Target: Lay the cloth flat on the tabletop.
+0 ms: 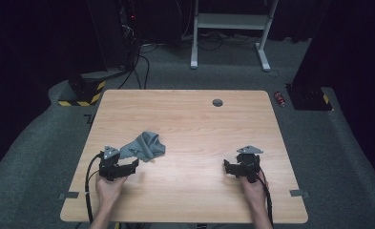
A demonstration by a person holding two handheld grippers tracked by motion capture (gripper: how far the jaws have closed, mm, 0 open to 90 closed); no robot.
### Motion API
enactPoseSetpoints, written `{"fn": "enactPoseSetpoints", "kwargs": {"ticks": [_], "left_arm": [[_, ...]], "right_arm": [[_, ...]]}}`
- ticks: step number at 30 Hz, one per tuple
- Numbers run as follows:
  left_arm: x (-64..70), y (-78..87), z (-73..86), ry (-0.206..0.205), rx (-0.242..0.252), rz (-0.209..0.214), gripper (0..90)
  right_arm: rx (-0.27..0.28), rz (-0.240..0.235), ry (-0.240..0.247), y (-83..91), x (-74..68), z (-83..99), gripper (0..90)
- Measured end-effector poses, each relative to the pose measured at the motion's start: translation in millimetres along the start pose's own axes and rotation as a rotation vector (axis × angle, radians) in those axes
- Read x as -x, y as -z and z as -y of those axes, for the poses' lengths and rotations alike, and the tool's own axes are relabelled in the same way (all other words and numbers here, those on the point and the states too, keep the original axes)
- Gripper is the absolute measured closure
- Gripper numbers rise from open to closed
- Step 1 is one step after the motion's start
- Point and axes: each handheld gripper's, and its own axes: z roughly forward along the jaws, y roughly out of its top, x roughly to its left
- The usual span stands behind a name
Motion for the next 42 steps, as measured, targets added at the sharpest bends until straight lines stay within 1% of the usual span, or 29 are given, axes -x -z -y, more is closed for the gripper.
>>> {"fn": "enactPoseSetpoints", "kwargs": {"ticks": [4, 9, 14, 17, 19, 22, 24, 28, 31, 32, 34, 36, 37, 42], "left_arm": [[4.7, -3.9, -3.5, -0.022, -0.010, 0.001, 13.3], [8.3, -10.3, -7.3, -0.037, -0.023, 0.014, 12.5], [8.8, -16.5, -8.2, -0.028, -0.031, 0.020, 12.2], [9.0, -20.5, -8.9, -0.010, -0.031, 0.032, 12.3], [9.3, -22.1, -10.0, -0.007, -0.036, 0.034, 12.3], [11.3, -26.5, -14.9, -0.026, -0.042, 0.030, 12.0], [14.1, -30.2, -19.5, -0.050, -0.043, 0.023, 12.0], [18.1, -39.7, -25.3, -0.060, -0.061, 0.028, 11.8], [21.8, -46.0, -27.4, -0.078, -0.079, 0.023, 12.0], [23.3, -48.0, -27.3, -0.073, -0.079, 0.027, 12.0], [23.7, -51.5, -27.2, -0.078, -0.082, 0.024, 12.8], [22.7, -54.5, -26.9, -0.070, -0.083, 0.024, 13.0], [22.8, -56.1, -26.7, -0.058, -0.083, 0.028, 13.1], [21.9, -61.6, -26.4, -0.056, -0.085, 0.019, 15.4]], "right_arm": [[-0.001, 0.000, 0.000, 0.1, 0.0, 0.0, 13.8], [-0.001, 0.001, 0.000, 0.1, -0.1, 0.0, 13.8], [-0.001, 0.001, -0.001, 0.1, -0.1, 0.0, 13.8], [-0.001, 0.002, -0.003, 0.2, -0.3, 0.1, 13.8], [-0.001, 0.002, -0.003, 0.2, -0.3, 0.0, 13.8], [-0.001, 0.002, -0.003, 0.2, -0.3, 0.1, 13.8], [-0.001, 0.002, -0.003, 0.2, -0.4, 0.1, 13.8], [-0.001, 0.002, -0.004, 0.2, -0.4, 0.1, 13.8], [-0.001, 0.002, -0.003, 0.2, -0.3, 0.1, 13.8], [0.000, 0.002, -0.003, 0.1, -0.4, 0.1, 13.8], [-0.001, 0.002, -0.003, 0.2, -0.4, 0.1, 13.8], [-0.001, 0.002, -0.004, 0.2, -0.4, 0.1, 13.8], [-0.001, 0.002, -0.004, 0.2, -0.4, 0.1, 13.9], [-0.001, 0.003, -0.003, 0.2, -0.4, 0.1, 13.9]]}}
